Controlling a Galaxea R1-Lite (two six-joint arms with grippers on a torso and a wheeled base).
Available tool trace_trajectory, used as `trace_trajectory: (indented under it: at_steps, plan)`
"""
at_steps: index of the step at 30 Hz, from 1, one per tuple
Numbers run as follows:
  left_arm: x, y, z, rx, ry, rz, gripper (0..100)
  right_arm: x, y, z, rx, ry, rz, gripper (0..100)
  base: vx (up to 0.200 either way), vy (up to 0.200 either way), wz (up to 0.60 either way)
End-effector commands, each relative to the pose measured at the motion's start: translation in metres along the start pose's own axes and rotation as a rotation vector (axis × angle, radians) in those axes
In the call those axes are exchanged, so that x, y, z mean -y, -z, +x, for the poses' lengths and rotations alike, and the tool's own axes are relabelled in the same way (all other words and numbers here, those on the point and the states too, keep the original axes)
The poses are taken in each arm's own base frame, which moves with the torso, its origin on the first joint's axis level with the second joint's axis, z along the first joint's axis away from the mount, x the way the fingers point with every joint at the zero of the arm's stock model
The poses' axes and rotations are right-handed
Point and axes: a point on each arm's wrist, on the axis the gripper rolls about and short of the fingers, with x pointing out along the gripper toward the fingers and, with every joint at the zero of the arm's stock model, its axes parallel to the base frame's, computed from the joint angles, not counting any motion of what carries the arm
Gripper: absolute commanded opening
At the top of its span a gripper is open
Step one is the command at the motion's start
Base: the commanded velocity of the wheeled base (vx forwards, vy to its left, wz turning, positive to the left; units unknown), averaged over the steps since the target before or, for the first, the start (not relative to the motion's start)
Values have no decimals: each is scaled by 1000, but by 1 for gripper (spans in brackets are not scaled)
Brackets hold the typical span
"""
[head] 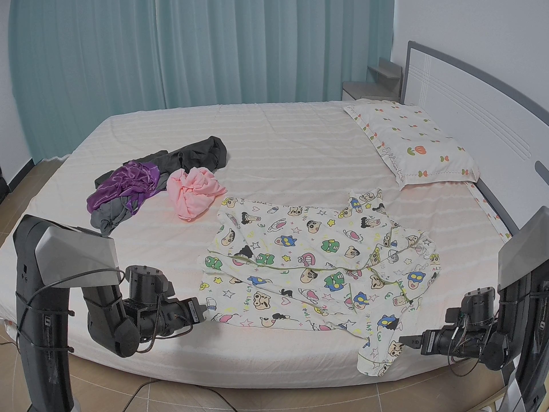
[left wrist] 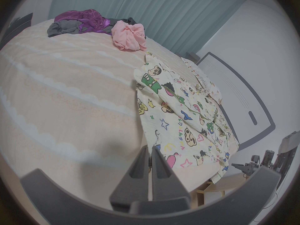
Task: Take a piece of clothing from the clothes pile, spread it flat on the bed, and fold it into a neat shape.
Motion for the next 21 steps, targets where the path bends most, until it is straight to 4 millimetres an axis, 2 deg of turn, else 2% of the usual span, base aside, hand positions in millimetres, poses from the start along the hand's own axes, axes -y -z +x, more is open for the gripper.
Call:
trace_trajectory:
  at_steps: [1,6,13,18,21]
  plan:
    - [6,2,-23,-5,1,1,0,6,24,15,-113,20,-27,100,0,0,0]
    - [-1,9,-32,-34,-29,-16,0,2,20,22,-88,0,-49,100,0,0,0]
    - [-15,10,-40,-35,-76,-52,0,1,13,33,-45,-14,-53,100,0,0,0]
    - [-17,17,-45,-64,-92,-58,0,-2,11,39,-32,-29,-70,100,0,0,0]
    - [-20,28,-50,-110,-108,7,0,-5,12,41,-34,-44,-81,100,0,0,0]
